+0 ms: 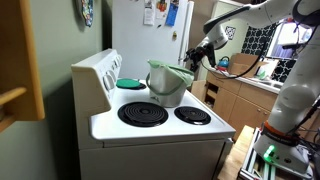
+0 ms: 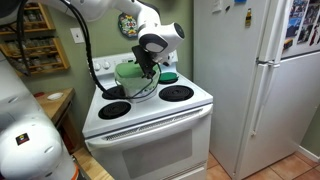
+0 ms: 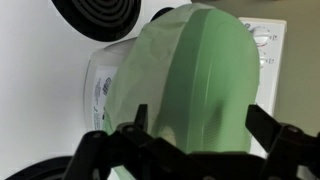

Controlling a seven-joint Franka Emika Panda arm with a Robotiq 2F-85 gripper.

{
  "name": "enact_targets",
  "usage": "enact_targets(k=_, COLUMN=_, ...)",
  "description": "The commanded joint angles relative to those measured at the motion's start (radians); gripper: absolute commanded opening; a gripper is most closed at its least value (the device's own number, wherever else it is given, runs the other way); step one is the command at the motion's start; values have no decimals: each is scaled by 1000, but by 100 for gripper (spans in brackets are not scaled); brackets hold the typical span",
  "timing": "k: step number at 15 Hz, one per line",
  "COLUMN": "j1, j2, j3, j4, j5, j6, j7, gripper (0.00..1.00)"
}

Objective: Open the lid on the bin and take the paper towel out of it

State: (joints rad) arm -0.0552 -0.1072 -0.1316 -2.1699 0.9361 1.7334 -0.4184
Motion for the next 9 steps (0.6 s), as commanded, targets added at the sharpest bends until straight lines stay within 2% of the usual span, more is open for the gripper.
enact_targets(k=1, j1=-14, j2=8, j3=5, j4=-34, j5=79, j6=40, j7=-50, gripper=100)
enact_targets(k=9, j1=-17, j2=39, j3=11, j4=-38, j5=185, j6=99, j7=-79, gripper=100)
